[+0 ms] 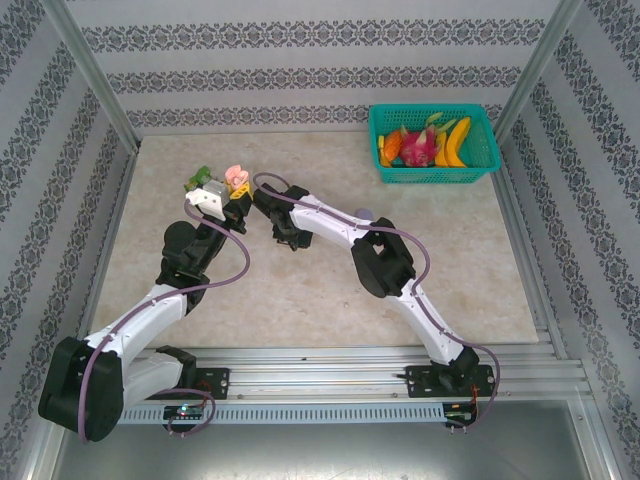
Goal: Insert wireless bluetooth earbuds into charging case
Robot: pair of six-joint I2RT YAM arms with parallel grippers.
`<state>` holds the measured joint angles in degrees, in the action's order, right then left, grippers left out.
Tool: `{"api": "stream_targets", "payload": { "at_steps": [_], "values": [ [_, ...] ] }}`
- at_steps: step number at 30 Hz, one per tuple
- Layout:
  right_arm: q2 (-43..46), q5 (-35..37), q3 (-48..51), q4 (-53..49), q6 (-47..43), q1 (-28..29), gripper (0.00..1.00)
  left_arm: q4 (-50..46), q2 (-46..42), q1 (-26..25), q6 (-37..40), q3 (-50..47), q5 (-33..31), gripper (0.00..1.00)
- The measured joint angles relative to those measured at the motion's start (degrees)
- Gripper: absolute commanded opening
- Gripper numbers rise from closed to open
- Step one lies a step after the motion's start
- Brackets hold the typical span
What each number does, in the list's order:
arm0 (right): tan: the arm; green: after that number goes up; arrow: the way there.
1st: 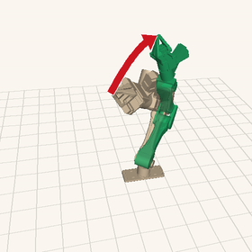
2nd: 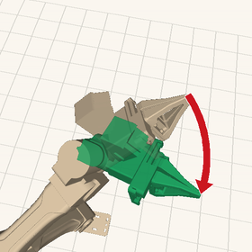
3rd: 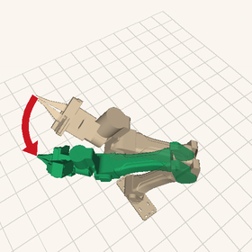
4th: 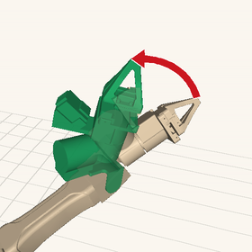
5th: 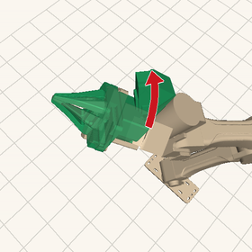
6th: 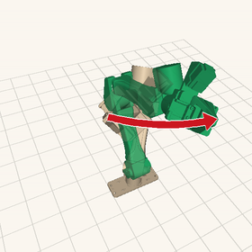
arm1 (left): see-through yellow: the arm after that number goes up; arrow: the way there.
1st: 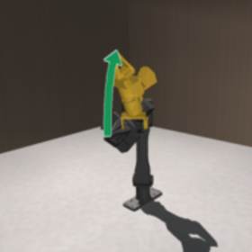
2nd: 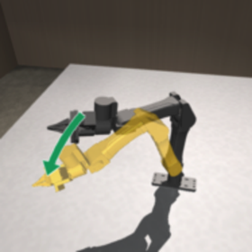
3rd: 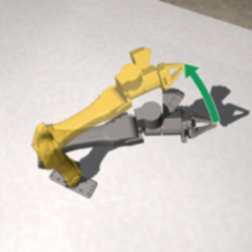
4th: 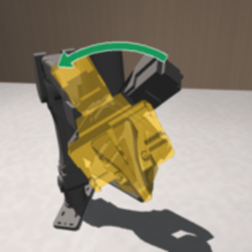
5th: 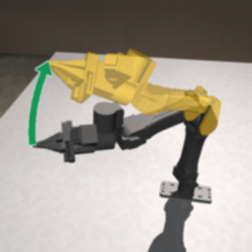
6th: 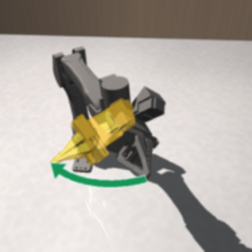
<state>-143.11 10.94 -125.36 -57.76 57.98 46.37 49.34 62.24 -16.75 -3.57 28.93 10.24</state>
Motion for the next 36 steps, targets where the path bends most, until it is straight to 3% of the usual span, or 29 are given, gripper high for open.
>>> {"api": "stream_targets", "payload": {
  "at_steps": [12,16,36],
  "values": [
    [2.51,-0.85,4.9,5.11,-11.52,-0.52,0.31,0.0,0.0,0.0,0.0,0.0,0.0,0.0],
    [2.51,-0.96,4.9,5.31,-12.59,-0.52,0.36,0.0,0.0,0.0,0.0,0.0,0.0,0.0],
    [2.62,-3.56,5.07,5.49,-13.0,-1.79,0.32,-0.02,0.0,0.0,0.0,0.0,0.02,0.0]
  ]
}}
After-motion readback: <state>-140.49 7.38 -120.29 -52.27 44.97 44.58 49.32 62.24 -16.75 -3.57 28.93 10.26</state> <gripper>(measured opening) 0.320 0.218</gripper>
